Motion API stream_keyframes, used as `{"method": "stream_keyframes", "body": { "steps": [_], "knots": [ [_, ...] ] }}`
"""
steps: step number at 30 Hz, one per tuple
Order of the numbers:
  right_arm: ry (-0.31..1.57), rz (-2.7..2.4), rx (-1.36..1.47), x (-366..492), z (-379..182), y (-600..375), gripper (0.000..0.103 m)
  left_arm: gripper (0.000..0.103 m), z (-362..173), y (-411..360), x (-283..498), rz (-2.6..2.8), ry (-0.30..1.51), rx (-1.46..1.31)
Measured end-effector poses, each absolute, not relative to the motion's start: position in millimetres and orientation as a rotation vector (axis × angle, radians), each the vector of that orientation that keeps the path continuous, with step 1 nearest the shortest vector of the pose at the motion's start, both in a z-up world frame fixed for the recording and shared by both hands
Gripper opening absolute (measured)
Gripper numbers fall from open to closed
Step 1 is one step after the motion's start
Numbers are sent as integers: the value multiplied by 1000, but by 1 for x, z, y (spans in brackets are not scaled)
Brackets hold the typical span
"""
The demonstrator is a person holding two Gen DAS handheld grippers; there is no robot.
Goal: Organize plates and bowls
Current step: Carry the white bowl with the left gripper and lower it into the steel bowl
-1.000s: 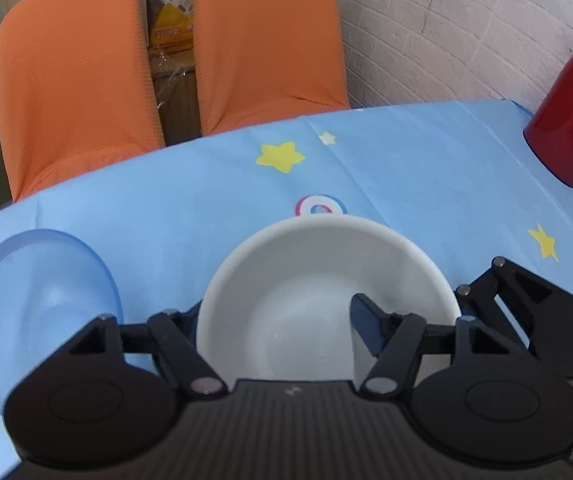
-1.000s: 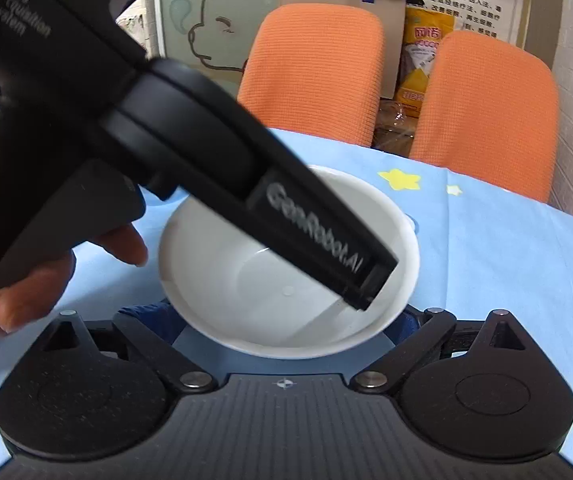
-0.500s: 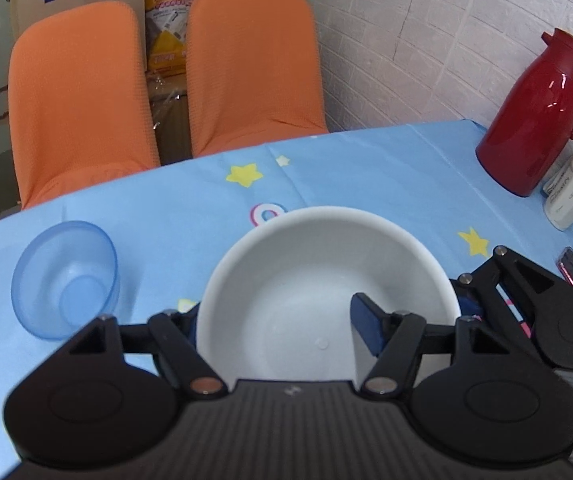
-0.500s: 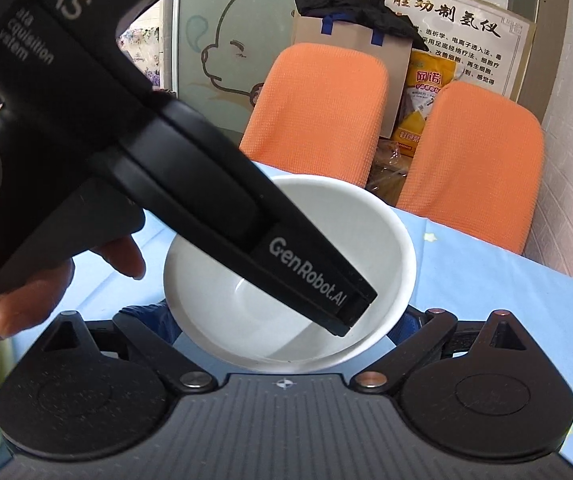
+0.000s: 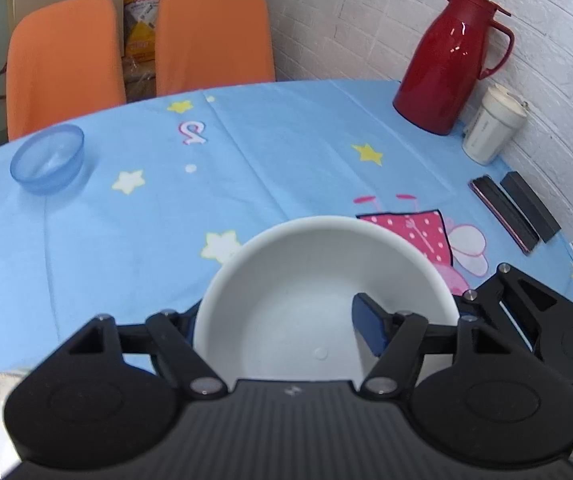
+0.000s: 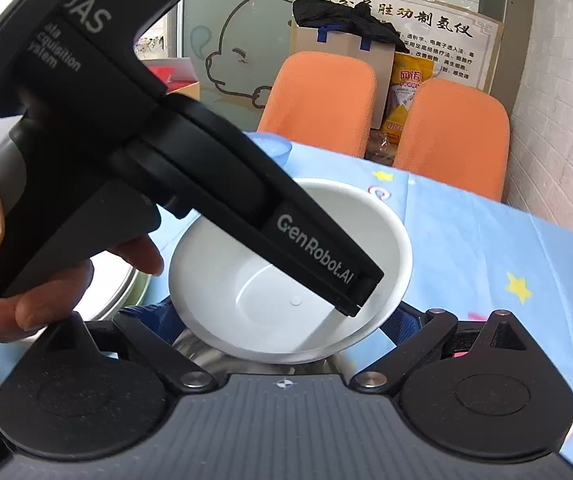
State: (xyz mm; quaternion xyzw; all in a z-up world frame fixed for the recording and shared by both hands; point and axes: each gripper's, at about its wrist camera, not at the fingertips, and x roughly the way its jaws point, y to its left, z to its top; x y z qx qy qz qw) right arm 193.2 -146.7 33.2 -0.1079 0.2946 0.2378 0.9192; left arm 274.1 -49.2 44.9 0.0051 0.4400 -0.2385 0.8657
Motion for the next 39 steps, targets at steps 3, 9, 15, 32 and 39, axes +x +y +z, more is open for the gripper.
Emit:
{"method": "stream_keyframes", "body": {
  "steps": [3,9,15,32,39],
  "knots": [
    [619,483,-200,176,25,-145,86,70,33,-47,261,-506,949,4],
    [626,480,-164,168,13,-143,86,70,20,-42,252,-498,970,14],
    [639,493,-156,173,5,-144,86,70,11,-38,262,-498,985,13],
    [583,421,-234,142,16,-162,86,81,28,-19,257,-509,921,-36],
    [515,369,54,143,29,-200,87,90,43,-10,250,-476,869,-47]
  ]
}}
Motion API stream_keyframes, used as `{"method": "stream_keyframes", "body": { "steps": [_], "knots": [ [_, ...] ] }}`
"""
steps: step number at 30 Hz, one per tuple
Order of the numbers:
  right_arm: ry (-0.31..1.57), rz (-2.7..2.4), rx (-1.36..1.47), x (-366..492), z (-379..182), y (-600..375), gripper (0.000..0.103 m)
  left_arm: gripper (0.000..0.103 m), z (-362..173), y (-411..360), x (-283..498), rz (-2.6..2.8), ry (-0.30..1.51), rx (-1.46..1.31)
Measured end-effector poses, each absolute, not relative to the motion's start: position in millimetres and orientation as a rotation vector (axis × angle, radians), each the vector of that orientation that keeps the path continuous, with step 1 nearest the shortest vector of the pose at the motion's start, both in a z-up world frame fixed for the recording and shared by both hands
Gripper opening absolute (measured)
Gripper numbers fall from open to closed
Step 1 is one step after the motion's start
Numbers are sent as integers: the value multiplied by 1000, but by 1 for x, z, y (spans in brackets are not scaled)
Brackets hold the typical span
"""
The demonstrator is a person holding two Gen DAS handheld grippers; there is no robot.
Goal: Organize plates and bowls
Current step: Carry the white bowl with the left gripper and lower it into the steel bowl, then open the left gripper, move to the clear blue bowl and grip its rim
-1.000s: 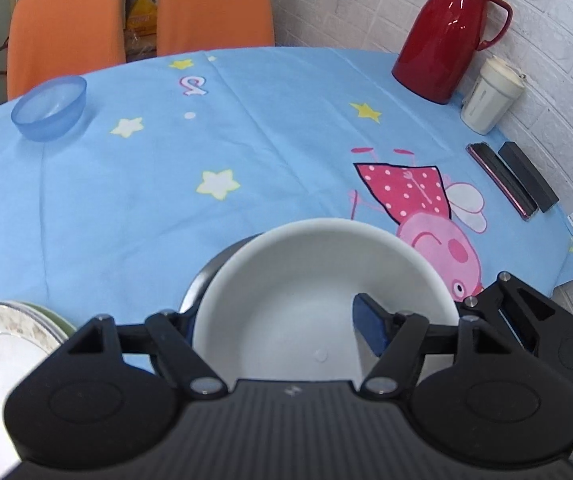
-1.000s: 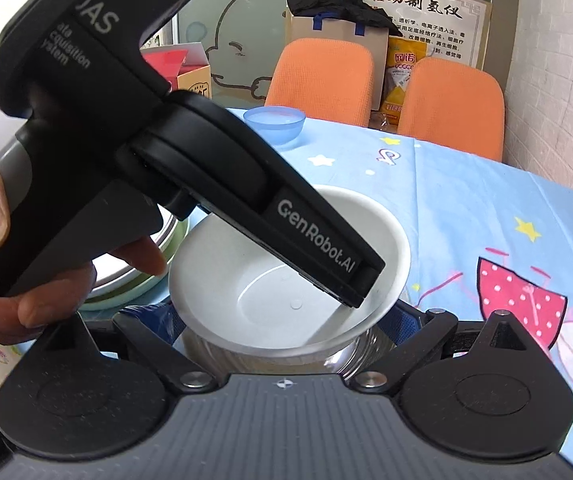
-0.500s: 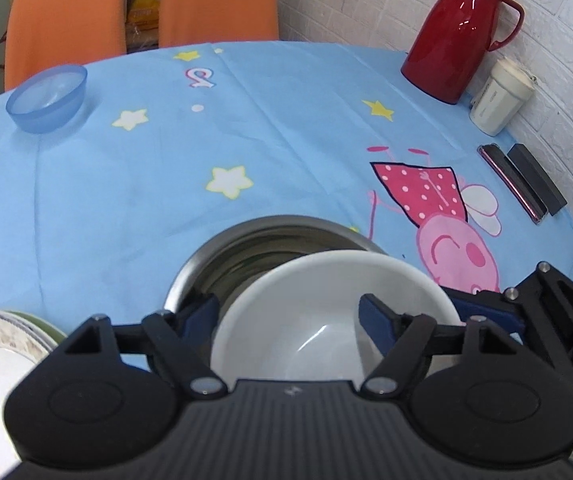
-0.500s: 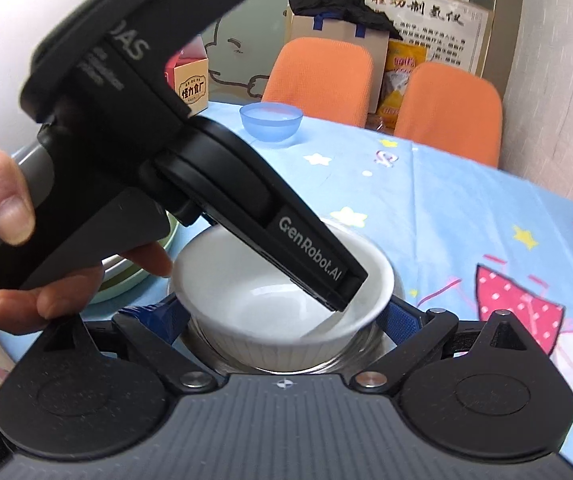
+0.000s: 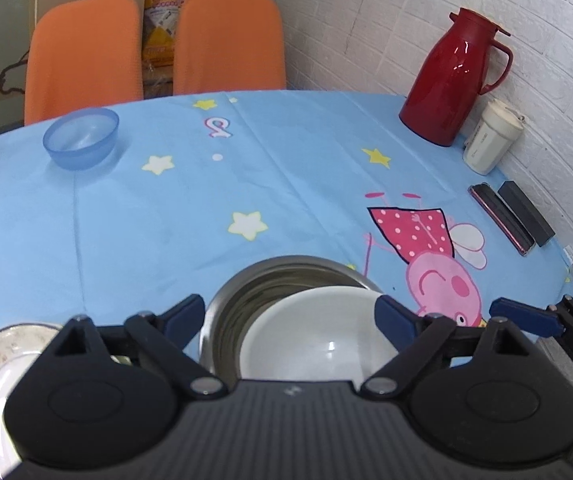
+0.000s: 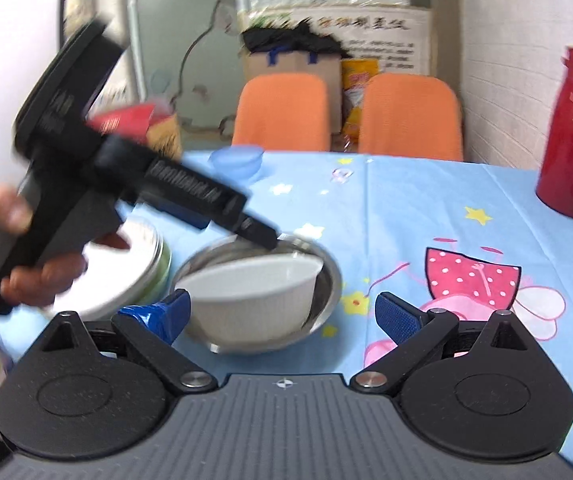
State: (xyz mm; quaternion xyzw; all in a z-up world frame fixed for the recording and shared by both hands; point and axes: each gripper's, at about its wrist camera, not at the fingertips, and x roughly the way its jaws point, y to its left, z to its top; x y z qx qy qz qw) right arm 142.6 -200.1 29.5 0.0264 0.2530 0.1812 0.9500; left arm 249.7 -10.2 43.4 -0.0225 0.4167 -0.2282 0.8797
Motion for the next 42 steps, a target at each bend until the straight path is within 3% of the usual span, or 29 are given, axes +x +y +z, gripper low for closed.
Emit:
{"method": "stream_keyframes", "body": {
  "steps": [6,13,21,42],
  "knots": [
    [635,355,52,173,-4,-195,87,90,44,-5,246,-462,869,-45],
    [563,366,55,158,11,-202,87,90,41,1,254,-446,879,-66],
    [604,360,39,173,7,-203,87,91,33,15,259,-405,895,-74],
    [558,451,-233,285,76,-128,87,93,64,111,317,-175,768,-45]
  ]
}}
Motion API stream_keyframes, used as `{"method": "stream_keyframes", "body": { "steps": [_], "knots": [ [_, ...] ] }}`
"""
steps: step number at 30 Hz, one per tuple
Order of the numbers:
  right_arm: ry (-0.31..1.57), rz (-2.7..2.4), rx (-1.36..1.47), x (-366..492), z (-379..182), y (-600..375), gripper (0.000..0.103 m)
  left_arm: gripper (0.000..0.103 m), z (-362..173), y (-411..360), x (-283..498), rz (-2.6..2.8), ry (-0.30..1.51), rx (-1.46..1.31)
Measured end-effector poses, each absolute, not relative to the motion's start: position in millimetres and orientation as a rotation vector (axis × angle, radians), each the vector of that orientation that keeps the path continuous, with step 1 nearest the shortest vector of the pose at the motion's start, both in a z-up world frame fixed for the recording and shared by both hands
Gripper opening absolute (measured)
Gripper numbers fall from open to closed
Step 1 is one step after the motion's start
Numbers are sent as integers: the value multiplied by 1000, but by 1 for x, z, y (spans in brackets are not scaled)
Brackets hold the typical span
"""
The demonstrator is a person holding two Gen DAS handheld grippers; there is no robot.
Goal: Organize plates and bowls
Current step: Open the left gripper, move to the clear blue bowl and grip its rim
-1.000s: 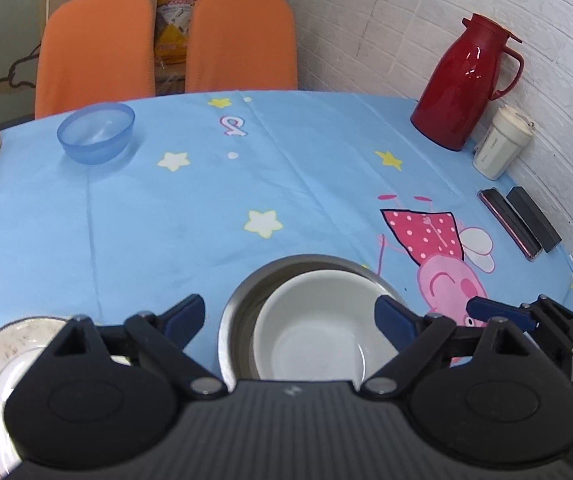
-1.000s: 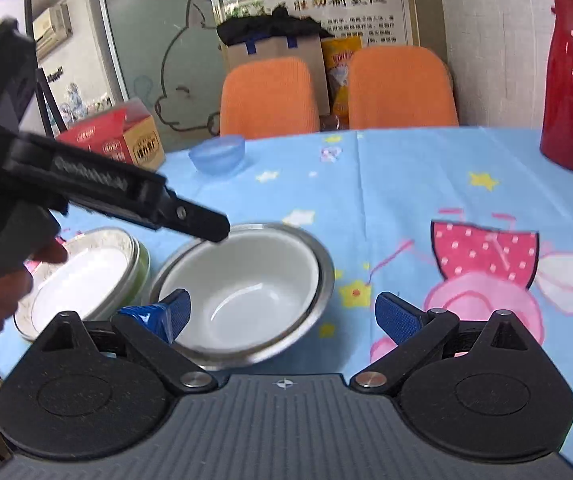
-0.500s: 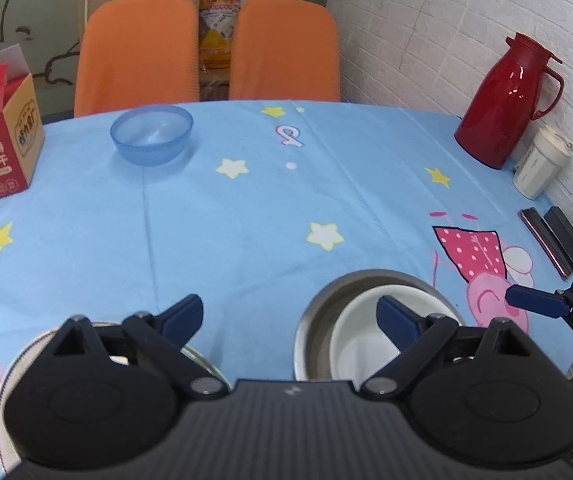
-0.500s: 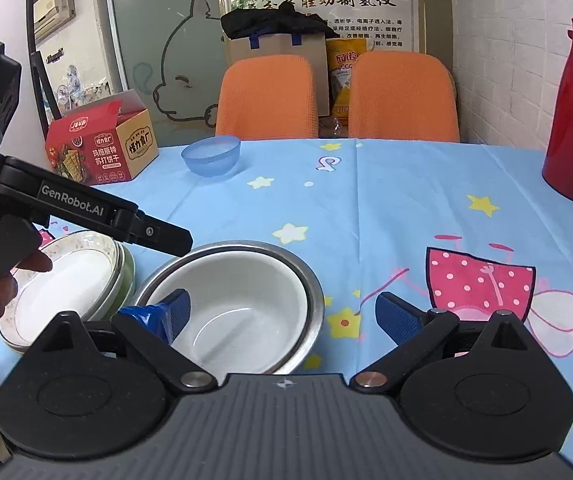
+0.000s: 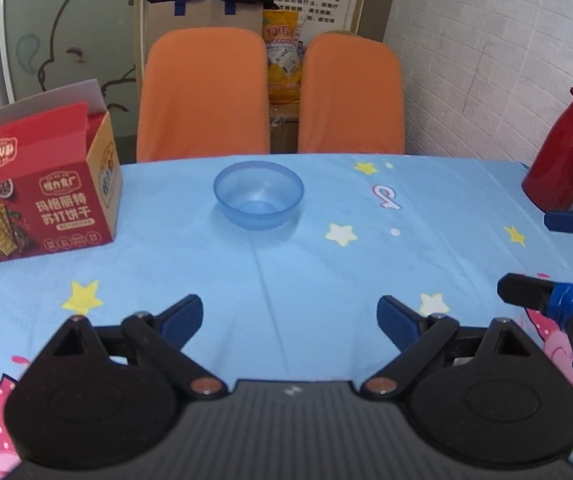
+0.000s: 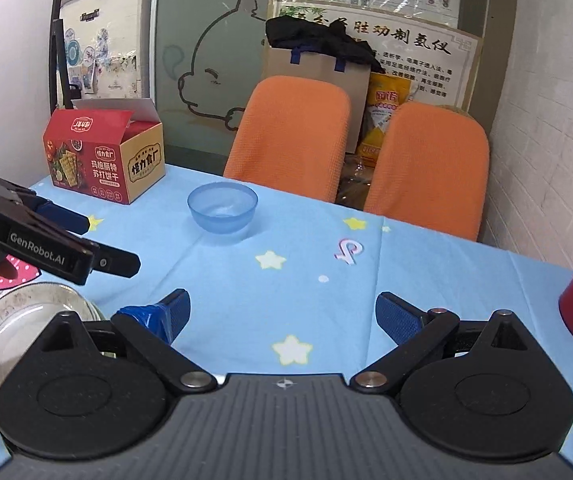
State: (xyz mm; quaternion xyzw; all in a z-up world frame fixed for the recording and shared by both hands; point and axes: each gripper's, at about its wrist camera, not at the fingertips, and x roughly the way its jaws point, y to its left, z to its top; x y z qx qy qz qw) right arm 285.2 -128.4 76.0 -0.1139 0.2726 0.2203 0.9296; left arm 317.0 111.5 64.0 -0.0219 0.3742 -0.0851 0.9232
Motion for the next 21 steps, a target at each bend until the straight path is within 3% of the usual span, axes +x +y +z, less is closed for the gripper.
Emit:
{"method": "stream_keyframes", "body": {
  "steps": [7,21],
  "knots": [
    [630,554,-291,353,62,-74,87,93,52,137,373,-124,798,-30],
    [751,641,-331,446,6,-25,87,93,7,150,498,-96,906,-264]
  ]
}}
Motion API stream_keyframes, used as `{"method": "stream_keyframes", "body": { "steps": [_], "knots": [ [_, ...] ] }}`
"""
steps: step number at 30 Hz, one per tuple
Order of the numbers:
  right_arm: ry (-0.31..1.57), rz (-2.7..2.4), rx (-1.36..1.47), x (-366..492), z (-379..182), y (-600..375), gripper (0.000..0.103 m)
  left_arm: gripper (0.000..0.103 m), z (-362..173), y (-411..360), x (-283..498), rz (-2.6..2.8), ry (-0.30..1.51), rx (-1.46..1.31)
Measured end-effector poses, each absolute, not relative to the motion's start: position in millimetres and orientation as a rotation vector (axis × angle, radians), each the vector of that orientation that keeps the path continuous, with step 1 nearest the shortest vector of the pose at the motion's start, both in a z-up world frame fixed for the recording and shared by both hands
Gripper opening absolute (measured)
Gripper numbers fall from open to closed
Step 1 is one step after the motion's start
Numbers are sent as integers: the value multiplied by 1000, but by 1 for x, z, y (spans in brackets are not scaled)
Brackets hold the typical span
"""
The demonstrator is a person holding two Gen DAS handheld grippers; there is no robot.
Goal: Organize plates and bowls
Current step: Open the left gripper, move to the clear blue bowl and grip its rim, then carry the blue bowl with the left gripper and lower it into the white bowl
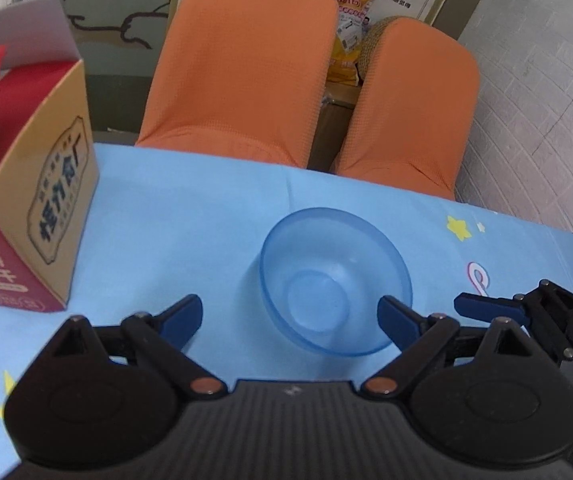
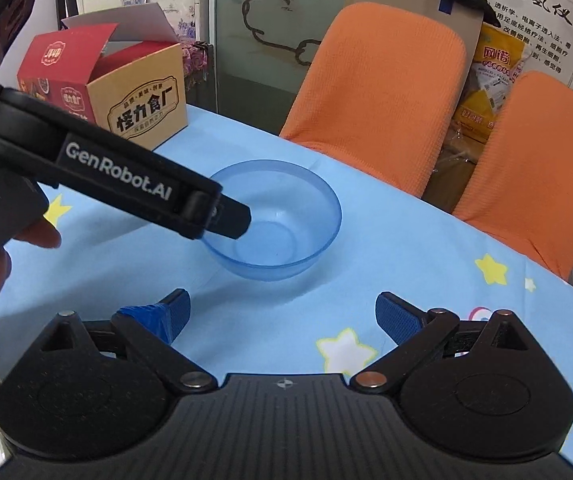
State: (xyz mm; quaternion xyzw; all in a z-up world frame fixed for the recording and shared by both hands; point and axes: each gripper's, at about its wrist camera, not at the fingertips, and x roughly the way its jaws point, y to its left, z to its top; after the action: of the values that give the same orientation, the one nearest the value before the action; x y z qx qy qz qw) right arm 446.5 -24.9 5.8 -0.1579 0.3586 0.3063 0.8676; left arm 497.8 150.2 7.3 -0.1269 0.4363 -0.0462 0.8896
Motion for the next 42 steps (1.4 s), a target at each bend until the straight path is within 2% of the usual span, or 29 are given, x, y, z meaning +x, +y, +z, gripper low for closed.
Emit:
{"method": "stream_keyframes", "body": {
  "steps": [11,16,18,19,20,23,25,31,42],
  "knots": [
    [784,681,-337,468,-17,-5,87,93,-4,149,526,-66,947,-184],
    [776,696,-303,473,-19,-3,85,88,-12,142,538,-99,930,-162],
    [755,705,-298,473,-20,-2,85,71,-13,137,538,-94,908,-115],
    [741,709,-301,474,-20,-1,83,58,-12,135,537,-98,902,-99],
    [733,712,-302,474,-20,1,82,35,-11,134,536,-99,900,-88],
    [721,727,-302,473,-19,12,77,30,-10,134,536,-137,915,-89],
    [713,725,-324,468,-16,17,73,29,-5,131,529,-136,907,-71],
    [701,729,-338,436,6,0,73,29,18,122,491,-179,914,-114],
    [686,641,-383,305,64,-80,73,32,72,38,360,-311,867,-108]
  ]
}}
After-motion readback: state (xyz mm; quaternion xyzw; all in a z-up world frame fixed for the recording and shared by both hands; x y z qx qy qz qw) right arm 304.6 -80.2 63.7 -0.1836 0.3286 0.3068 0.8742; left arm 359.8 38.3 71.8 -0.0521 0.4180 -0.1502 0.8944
